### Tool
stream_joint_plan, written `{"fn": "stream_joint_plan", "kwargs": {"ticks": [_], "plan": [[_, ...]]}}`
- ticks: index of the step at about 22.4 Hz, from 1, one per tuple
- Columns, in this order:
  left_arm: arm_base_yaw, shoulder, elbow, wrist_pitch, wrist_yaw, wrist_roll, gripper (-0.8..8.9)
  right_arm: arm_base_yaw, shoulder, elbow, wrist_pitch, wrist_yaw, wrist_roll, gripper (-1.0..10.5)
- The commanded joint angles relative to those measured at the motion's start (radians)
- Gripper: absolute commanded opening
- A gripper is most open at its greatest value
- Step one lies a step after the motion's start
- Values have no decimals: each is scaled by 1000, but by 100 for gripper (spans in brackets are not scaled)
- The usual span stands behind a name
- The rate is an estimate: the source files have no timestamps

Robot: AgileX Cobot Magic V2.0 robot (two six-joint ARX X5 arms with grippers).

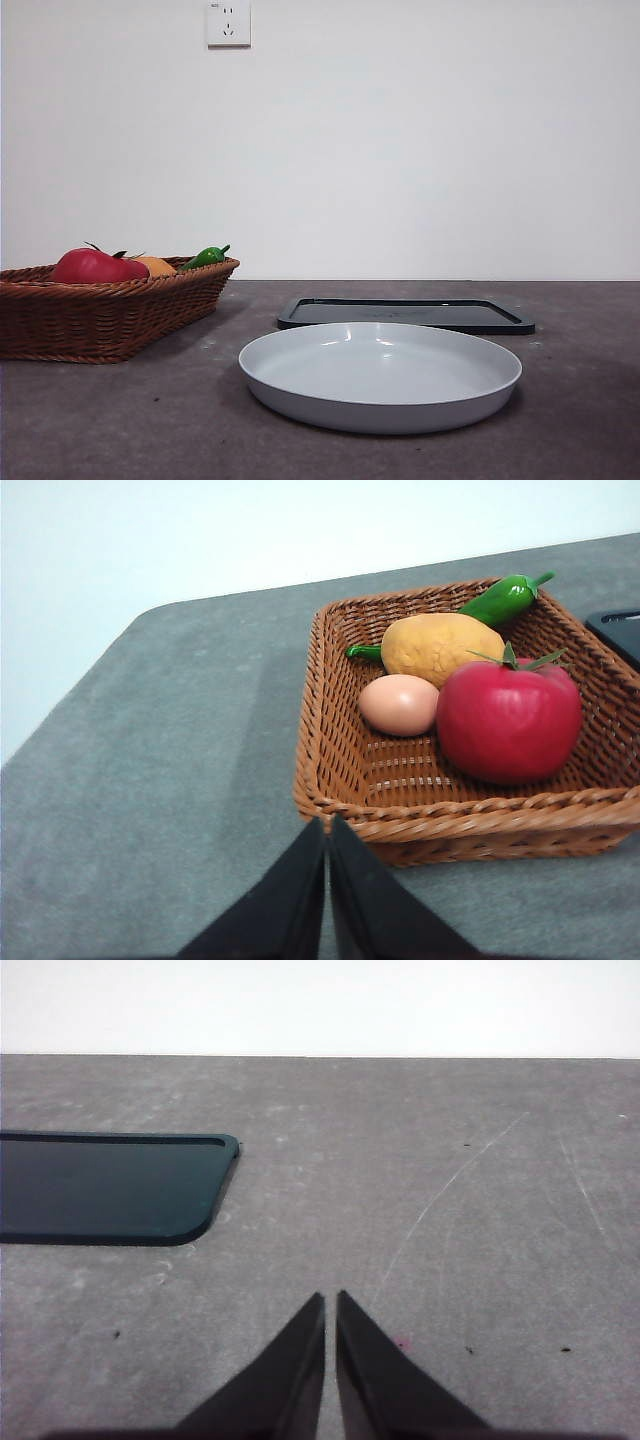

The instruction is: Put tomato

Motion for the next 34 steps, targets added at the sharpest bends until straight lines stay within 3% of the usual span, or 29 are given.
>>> {"fn": "stream_joint_plan", "kwargs": {"ticks": [1, 5, 8, 11, 20, 34], "plan": [[2, -1, -21, -9, -2, -145, 8, -1, -3, -5, 9, -17, 49, 8], [2, -1, -21, -9, -2, -328, 8, -1, -3, -4, 8, -116, 142, 8], [2, -1, -20, -10, -2, -445, 7, -1, -3, -2, 13, -121, 150, 8], [2, -1, -20, -9, -2, -506, 8, -1, -3, -2, 12, -119, 201, 8], [2, -1, -3, -42, -2, -610, 8, -1, -3, 0, 9, -126, 301, 8], [2, 27, 162, -169, 13, -616, 10, -1, 55, 190, -44, -151, 313, 8]]}}
